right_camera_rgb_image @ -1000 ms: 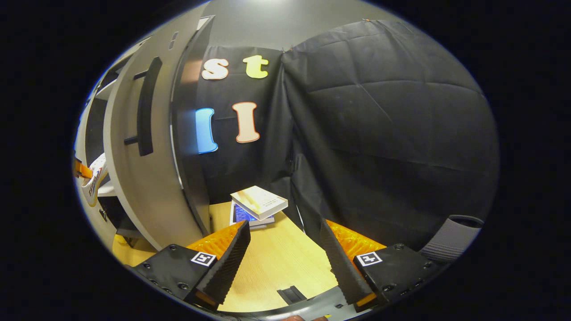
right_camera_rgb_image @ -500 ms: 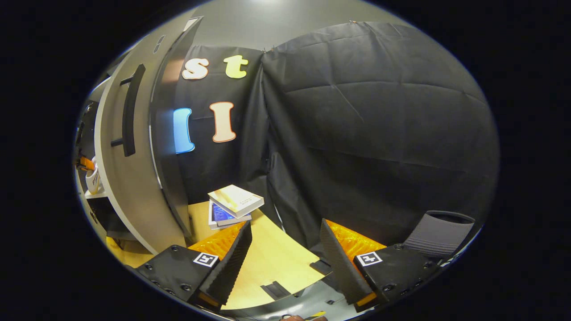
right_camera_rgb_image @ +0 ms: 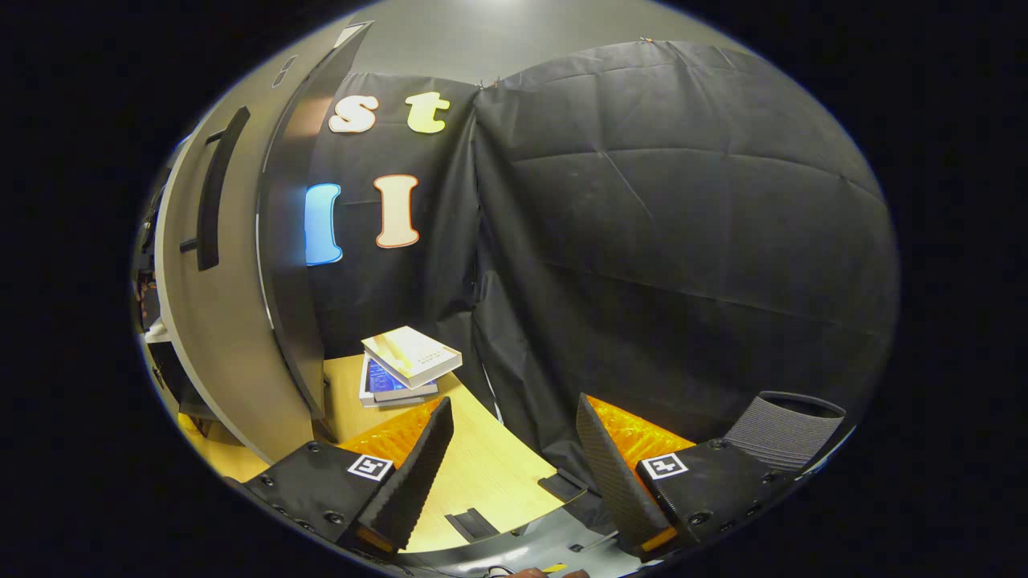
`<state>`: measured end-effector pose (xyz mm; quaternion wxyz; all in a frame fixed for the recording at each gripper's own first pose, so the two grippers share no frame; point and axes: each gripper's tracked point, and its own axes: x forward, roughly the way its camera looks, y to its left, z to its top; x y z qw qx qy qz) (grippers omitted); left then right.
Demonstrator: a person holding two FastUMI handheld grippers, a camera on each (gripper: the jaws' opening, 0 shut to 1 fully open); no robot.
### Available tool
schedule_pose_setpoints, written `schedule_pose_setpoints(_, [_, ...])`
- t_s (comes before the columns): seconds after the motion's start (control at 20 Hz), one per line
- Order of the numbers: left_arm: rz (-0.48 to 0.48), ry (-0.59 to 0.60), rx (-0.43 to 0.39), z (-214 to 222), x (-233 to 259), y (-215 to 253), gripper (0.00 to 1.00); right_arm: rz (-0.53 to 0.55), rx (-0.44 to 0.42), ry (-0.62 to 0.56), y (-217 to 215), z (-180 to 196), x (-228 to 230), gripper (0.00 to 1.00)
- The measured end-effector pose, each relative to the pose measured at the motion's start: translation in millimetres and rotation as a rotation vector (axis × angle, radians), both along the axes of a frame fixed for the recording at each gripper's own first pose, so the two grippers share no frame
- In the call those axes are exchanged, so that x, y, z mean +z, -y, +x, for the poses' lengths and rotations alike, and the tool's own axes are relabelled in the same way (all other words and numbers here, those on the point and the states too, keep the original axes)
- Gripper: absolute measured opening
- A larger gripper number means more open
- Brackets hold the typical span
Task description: Grab one shoe with the right hand and put it into the shoe cabinet, grab the other shoe with the left hand and put it into the shoe cabinet; then close the right door with the right hand and the left door with the left hand.
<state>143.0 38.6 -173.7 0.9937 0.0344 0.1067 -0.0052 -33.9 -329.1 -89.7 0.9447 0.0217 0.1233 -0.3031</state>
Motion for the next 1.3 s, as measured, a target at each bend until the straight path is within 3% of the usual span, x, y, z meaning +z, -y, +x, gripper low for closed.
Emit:
schedule_pose_setpoints(0.15, [0.081,0.048,0.060,-26,18,-4,1.00,-0.005,0.071,0.018,6,21,3,0.94])
schedule_pose_setpoints(0.4, [0.050,0.090,0.121,-99,40,13,1.00,-0.014,0.245,0.066,4,62,19,0.96])
schedule_pose_setpoints(0.7, [0.073,0.156,0.215,-204,65,18,1.00,-0.001,0.475,0.130,-28,105,57,0.94])
schedule_pose_setpoints(1.0, [0.078,0.113,0.294,-297,22,19,1.00,-0.021,0.656,0.200,-69,117,129,0.96])
schedule_pose_setpoints(1.3, [0.013,0.073,0.301,-331,-13,16,0.98,-0.028,0.742,0.250,-113,116,179,0.93])
